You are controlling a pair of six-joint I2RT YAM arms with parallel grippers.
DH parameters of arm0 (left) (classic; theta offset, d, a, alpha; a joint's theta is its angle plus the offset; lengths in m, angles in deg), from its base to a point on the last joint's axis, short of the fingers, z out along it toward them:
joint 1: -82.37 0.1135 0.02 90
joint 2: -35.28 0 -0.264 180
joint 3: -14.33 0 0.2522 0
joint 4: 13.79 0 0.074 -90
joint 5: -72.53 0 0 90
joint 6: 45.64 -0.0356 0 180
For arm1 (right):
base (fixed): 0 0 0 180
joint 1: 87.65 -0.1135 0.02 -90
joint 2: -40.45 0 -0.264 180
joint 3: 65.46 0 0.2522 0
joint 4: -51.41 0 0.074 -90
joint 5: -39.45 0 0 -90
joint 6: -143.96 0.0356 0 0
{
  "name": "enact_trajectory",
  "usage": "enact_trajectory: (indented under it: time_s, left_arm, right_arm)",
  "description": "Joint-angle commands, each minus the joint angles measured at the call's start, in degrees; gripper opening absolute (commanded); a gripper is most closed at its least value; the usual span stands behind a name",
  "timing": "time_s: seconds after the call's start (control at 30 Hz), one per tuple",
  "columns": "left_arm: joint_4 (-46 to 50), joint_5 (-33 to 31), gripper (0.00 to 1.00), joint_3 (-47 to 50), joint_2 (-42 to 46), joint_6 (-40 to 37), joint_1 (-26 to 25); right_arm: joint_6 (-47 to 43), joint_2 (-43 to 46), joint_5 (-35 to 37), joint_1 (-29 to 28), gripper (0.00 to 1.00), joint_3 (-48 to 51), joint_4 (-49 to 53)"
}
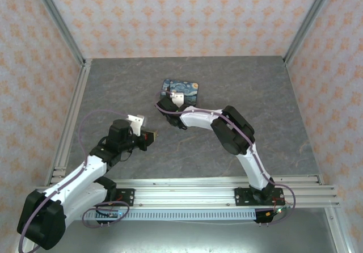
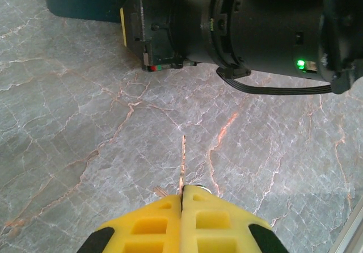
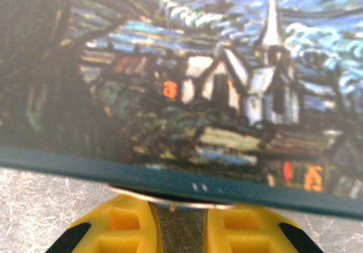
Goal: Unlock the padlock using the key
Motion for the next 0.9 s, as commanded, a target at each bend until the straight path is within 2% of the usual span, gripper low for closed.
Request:
enact_trajectory:
  time_s: [0.0, 0.17, 0.37, 0.63, 0.87]
  left_arm:
    - [-2.83, -0.6, 0.0, 1.36, 1.77, 2.87, 0.14]
    - [-2.68, -0.25, 0.0, 2.11, 4.54, 5.3, 0.14]
    - [4.64, -1.11, 0.0, 1.53, 8.31, 3.84, 0.14]
    - [7.29, 2.5, 0.0, -0.35, 7.26, 5.17, 0.06]
    - [7.93, 6.1, 0.0, -4.43, 3.43, 2.54, -0.12]
  right_arm:
    - [-1.52, 5.55, -2.56, 0.37, 0.06, 4.22, 0.19]
    - [-2.11, 10.08, -6.31, 0.35, 0.02, 8.95, -0.52]
    - [-2.52, 15.67, -9.76, 0.34, 0.0, 13.8, -1.2]
    - [-2.35, 20.96, -14.64, 0.34, 0.0, 16.67, 0.33]
    - [-3.73, 23.88, -18.29, 0.5, 0.0, 15.79, 3.66]
